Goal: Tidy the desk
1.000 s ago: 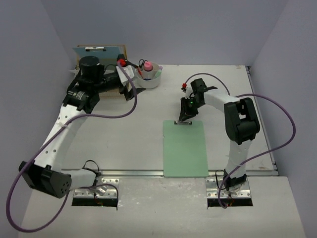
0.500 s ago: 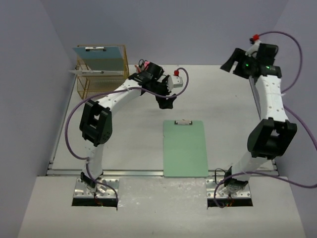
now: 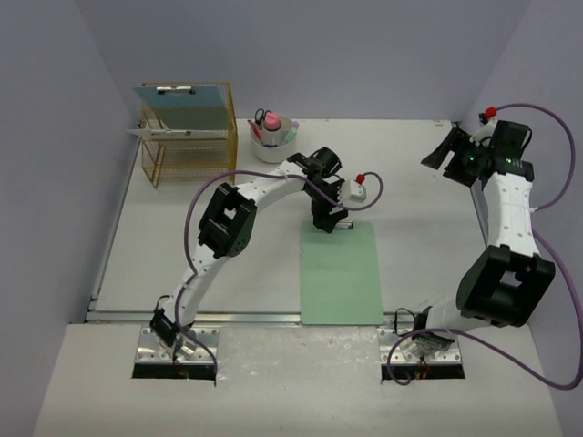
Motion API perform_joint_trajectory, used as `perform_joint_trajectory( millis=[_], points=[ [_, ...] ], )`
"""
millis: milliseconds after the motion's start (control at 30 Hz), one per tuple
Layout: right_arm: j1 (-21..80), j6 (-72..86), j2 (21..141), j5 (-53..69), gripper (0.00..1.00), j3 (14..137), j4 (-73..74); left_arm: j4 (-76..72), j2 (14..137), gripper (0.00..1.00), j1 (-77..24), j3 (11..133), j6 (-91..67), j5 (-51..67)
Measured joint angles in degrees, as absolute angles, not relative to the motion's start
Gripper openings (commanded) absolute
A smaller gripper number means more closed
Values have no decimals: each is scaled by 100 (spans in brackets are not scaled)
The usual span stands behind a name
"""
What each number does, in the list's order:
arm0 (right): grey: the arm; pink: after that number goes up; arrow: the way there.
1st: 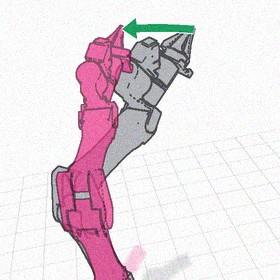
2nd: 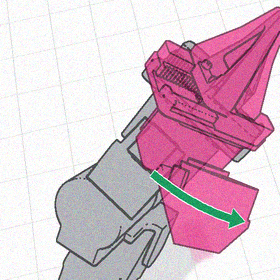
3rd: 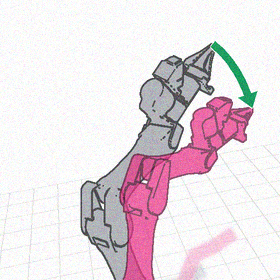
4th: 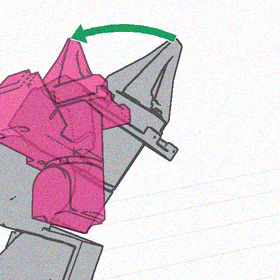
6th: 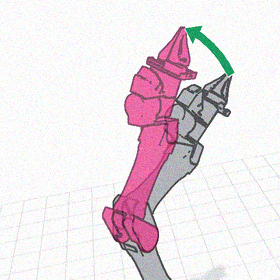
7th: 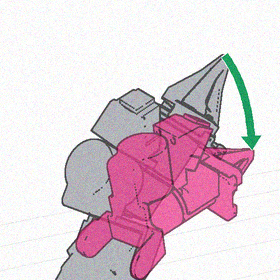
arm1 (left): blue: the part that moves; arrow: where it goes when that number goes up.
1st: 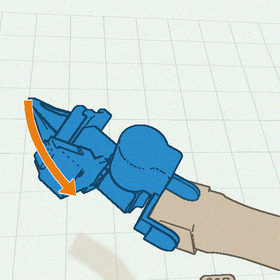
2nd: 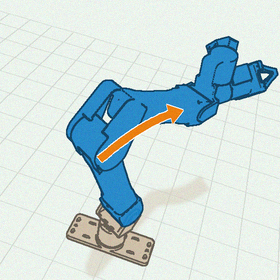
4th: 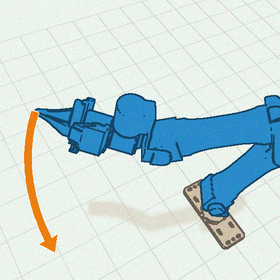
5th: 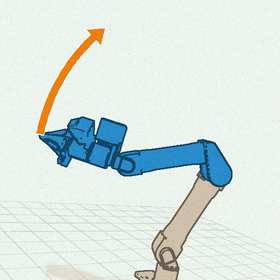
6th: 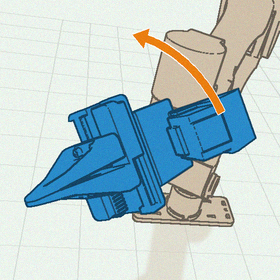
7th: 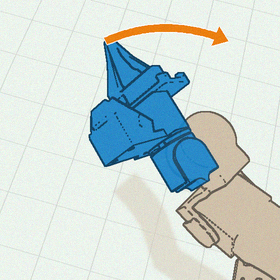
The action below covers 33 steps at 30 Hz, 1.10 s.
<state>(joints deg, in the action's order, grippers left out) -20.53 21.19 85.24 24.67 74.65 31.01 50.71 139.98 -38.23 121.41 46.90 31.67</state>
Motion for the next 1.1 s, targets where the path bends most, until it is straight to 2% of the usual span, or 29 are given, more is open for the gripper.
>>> perform_joint_trajectory(
  millis=[333,500,633,700,767,1100],
  points=[
    [-2053,2103,8519,2673,74,7455,2989,4976,14054,66,-4010,12015,4786,2810],
    [-2053,2102,8519,2713,74,7423,2942,4807,14162,55,-4146,12163,4668,2667],
    [-2053,2102,8519,2722,74,7374,2920,4655,14222,36,-4225,12220,4550,2563],
    [-2054,2099,8519,2722,74,7371,2918,4604,14244,17,-4254,12234,4482,2524],
    [-2056,2099,8519,2722,74,7371,2917,4574,14250,1,-4279,12236,4449,2488],
    [-2079,2102,8519,2770,74,7371,2905,4440,13942,0,-4317,11818,4376,2084]
  ],
)
